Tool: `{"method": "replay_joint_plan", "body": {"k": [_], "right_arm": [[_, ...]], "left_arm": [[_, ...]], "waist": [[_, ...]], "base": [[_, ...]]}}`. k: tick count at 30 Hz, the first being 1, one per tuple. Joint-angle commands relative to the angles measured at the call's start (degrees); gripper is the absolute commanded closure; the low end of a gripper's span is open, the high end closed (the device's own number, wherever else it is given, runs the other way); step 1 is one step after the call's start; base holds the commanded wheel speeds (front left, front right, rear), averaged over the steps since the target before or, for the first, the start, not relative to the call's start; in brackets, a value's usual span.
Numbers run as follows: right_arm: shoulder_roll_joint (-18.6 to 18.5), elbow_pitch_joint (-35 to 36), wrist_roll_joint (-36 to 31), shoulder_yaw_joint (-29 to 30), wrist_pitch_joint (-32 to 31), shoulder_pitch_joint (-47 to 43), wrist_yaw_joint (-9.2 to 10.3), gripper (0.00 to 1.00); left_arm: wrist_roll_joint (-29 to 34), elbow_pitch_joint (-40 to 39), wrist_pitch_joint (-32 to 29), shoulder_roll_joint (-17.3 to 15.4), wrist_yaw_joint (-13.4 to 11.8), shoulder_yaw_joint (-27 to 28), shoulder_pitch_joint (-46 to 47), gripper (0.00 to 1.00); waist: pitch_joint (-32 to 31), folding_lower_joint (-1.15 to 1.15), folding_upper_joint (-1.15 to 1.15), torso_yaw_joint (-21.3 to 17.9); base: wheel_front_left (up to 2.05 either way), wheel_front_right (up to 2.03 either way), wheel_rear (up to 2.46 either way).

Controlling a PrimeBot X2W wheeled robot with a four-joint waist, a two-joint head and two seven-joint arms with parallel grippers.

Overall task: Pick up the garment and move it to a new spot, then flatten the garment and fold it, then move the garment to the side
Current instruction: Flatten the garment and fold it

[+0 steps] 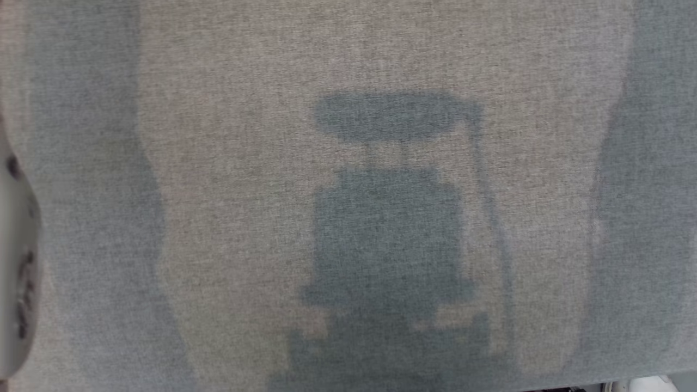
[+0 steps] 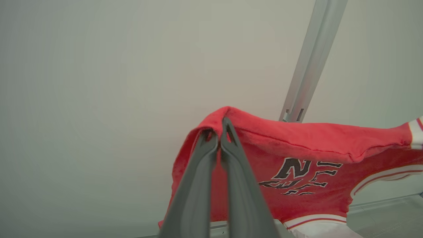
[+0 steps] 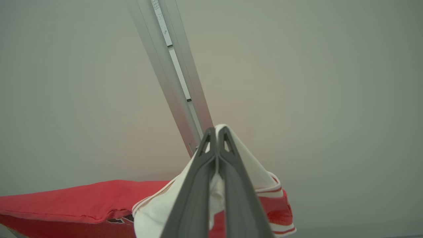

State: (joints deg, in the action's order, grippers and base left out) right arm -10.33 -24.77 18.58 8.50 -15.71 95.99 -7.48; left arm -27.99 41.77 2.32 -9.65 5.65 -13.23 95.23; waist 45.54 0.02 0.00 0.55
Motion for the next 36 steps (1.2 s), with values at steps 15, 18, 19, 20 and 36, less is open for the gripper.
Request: {"method": "replay_joint_plan", "body": {"k": [15,18,19,20,36], "right_arm": [[-7.85,20.67,21.53,-8.20,10.54,-59.98,-0.01,1.00],[-8.30,23.83,22.69,-7.90,11.58,-72.74,-0.01,1.00],[-8.58,24.94,22.93,-7.82,11.67,-76.95,-0.01,1.00],[-8.66,25.75,23.33,-7.51,11.87,-80.74,-0.01,1.00],[-6.06,33.18,33.57,-3.02,16.86,-110.35,-0.01,1.00]], "left_arm": [[-9.70,-7.93,9.19,-5.77,1.83,-13.86,-44.89,1.00],[-9.73,-13.33,10.21,-7.84,0.18,-14.85,-57.52,1.00],[-10.75,-15.51,10.29,-8.19,-1.02,-14.57,-61.83,1.00],[-11.46,-17.70,10.16,-8.60,-2.03,-14.45,-65.79,1.00],[-25.21,-55.02,1.60,-11.96,-14.84,-12.31,-104.02,1.00]], "waist": [[-17.66,-0.02,0.00,-2.74],[-23.07,-0.02,0.00,-2.94],[-24.62,-0.02,0.00,-3.00],[-26.14,-0.02,0.00,-3.01],[-28.44,-0.02,0.00,-2.11]], "base": [[0.00,0.00,0.00],[0.00,0.00,0.00],[0.00,0.00,0.00],[0.00,0.00,0.00],[0.00,0.00,0.00]]}}
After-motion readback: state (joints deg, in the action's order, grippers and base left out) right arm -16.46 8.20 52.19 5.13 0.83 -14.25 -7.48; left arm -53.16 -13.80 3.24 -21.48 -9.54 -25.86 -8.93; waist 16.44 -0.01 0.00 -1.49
